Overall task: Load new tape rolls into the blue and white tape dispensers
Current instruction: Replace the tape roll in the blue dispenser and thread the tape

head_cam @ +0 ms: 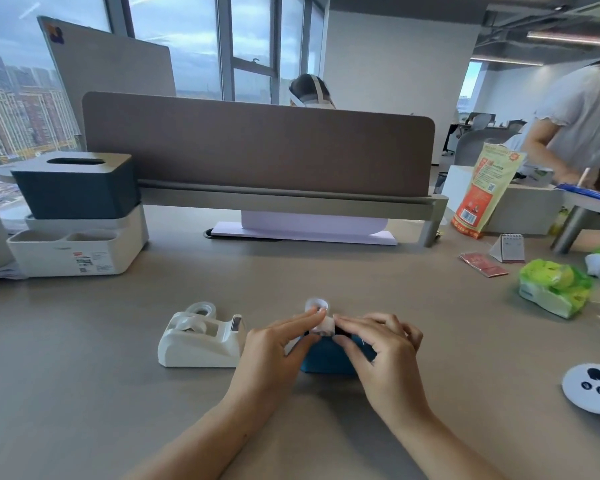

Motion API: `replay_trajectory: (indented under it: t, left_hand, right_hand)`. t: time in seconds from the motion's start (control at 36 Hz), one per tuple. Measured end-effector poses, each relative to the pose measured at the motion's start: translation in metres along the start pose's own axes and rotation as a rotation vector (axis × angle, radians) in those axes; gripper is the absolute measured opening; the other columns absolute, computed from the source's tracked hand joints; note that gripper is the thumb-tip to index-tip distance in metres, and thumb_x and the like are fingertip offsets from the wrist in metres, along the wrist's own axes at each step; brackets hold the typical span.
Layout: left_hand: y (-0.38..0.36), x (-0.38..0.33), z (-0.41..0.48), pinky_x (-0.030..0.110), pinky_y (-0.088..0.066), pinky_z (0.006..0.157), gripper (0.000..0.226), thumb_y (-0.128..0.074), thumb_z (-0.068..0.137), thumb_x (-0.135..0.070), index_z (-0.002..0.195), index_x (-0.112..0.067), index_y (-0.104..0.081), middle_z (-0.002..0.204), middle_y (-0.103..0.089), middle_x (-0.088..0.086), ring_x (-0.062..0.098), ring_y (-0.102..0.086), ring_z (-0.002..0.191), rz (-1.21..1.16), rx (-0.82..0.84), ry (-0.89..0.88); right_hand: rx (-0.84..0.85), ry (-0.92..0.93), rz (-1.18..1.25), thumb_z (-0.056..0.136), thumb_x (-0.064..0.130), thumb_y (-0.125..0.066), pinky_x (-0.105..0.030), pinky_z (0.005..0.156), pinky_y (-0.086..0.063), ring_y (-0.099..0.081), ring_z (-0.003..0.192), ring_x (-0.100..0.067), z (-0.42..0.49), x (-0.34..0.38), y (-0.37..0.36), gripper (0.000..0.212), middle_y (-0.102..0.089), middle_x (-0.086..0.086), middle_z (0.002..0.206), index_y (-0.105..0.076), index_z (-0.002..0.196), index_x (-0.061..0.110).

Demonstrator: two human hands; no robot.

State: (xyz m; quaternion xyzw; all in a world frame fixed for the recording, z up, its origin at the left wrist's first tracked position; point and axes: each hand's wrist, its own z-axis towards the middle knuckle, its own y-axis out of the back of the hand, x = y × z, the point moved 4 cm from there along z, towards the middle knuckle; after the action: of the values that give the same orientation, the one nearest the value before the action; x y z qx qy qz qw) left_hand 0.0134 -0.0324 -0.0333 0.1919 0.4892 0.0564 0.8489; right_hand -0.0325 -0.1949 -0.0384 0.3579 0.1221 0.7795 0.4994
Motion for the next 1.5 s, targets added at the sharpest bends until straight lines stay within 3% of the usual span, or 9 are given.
replay_trajectory:
  t: [0.14, 0.28, 0.36, 0.56, 0.69, 0.94, 1.11, 1.28, 1.5]
  left_hand:
    - [0.001, 0.005, 0.001, 0.023, -0.053, 0.085, 0.042, -0.071, 0.086, -0.015, 0.111, -0.049, -0.067, 0.099, -0.076, -0.016, 0.004, -0.069, 0.094, 0.055, -0.053, 0.019]
    - [0.005, 0.001, 0.002, 0.027, -0.055, 0.089, 0.036, -0.074, 0.083, -0.018, 0.107, -0.046, -0.07, 0.101, -0.076, -0.021, -0.004, -0.069, 0.096, -0.019, -0.06, 0.054]
    - [0.006, -0.004, 0.002, 0.025, -0.055, 0.091, 0.029, -0.077, 0.079, -0.019, 0.101, -0.039, -0.075, 0.097, -0.077, -0.024, -0.008, -0.069, 0.094, -0.113, -0.05, 0.097]
    - [0.008, -0.006, 0.002, 0.031, -0.058, 0.087, 0.037, -0.08, 0.072, -0.003, 0.091, -0.034, -0.075, 0.088, -0.081, -0.008, 0.01, -0.076, 0.088, -0.326, -0.048, 0.171]
    - [0.009, -0.01, 0.002, 0.02, -0.059, 0.075, 0.03, -0.079, 0.059, -0.02, 0.088, -0.028, -0.075, 0.077, -0.081, -0.002, 0.012, -0.077, 0.078, -0.48, -0.049, 0.188]
    - [0.007, -0.006, 0.0, 0.027, -0.061, 0.076, 0.03, -0.084, 0.053, -0.029, 0.083, -0.029, -0.078, 0.074, -0.078, 0.002, 0.012, -0.073, 0.071, -0.428, -0.044, 0.205]
    - [0.013, -0.013, -0.002, 0.013, -0.049, 0.077, 0.033, -0.086, 0.068, -0.018, 0.094, -0.036, -0.077, 0.083, -0.073, -0.016, 0.005, -0.066, 0.08, -0.009, -0.037, -0.063]
    - [0.01, -0.018, -0.012, 0.003, -0.041, 0.084, 0.041, -0.079, 0.078, -0.022, 0.115, -0.035, -0.067, 0.094, -0.056, -0.035, -0.015, -0.055, 0.09, 0.215, 0.289, -0.365]
    - [-0.003, -0.01, -0.023, 0.009, -0.045, 0.079, 0.022, -0.073, 0.083, -0.018, 0.104, -0.026, -0.073, 0.09, -0.071, -0.007, 0.004, -0.056, 0.093, 0.353, 0.505, -0.501]
  right_hand:
    - [-0.006, 0.003, 0.021, 0.083, 0.044, -0.06, -0.029, 0.084, -0.027, -0.053, 0.094, 0.008, 0.002, 0.003, 0.001, 0.024, -0.063, 0.037, 0.088, -0.073, 0.103, 0.04]
    - [-0.075, 0.011, 0.085, 0.081, 0.038, -0.067, -0.033, 0.083, -0.033, -0.046, 0.098, 0.018, 0.003, 0.008, 0.008, 0.023, -0.059, 0.033, 0.089, -0.073, 0.103, 0.036]
    - [-0.086, 0.036, 0.114, 0.083, 0.04, -0.065, -0.031, 0.084, -0.035, -0.055, 0.093, 0.009, 0.003, 0.009, 0.012, 0.025, -0.065, 0.031, 0.094, -0.07, 0.107, 0.038]
    - [-0.098, 0.115, 0.093, 0.08, 0.039, -0.07, -0.033, 0.082, -0.037, -0.062, 0.088, 0.001, 0.003, 0.016, 0.016, 0.023, -0.069, 0.03, 0.101, -0.072, 0.103, 0.035]
    - [-0.047, 0.097, 0.121, 0.078, 0.043, -0.07, -0.027, 0.083, -0.037, -0.059, 0.083, -0.003, 0.001, 0.015, 0.014, 0.033, -0.069, 0.026, 0.095, -0.072, 0.109, 0.033]
    - [-0.048, 0.059, 0.176, 0.078, 0.043, -0.071, -0.028, 0.081, -0.044, -0.059, 0.084, -0.002, 0.001, 0.012, 0.013, 0.033, -0.068, 0.022, 0.089, -0.072, 0.11, 0.034]
    - [-0.093, -0.014, 0.207, 0.08, 0.036, -0.072, -0.027, 0.087, -0.043, -0.06, 0.084, -0.004, 0.006, -0.002, 0.022, 0.029, -0.066, 0.023, 0.091, -0.072, 0.108, 0.029]
    - [-0.111, -0.105, 0.197, 0.079, 0.04, -0.074, -0.023, 0.09, -0.039, -0.058, 0.086, -0.004, 0.007, -0.009, 0.026, 0.032, -0.063, 0.025, 0.086, -0.069, 0.11, 0.031]
    - [-0.069, -0.15, 0.135, 0.075, 0.028, -0.081, -0.018, 0.09, -0.035, -0.057, 0.082, -0.005, 0.006, -0.017, 0.023, 0.031, -0.062, 0.027, 0.087, -0.071, 0.104, 0.032]
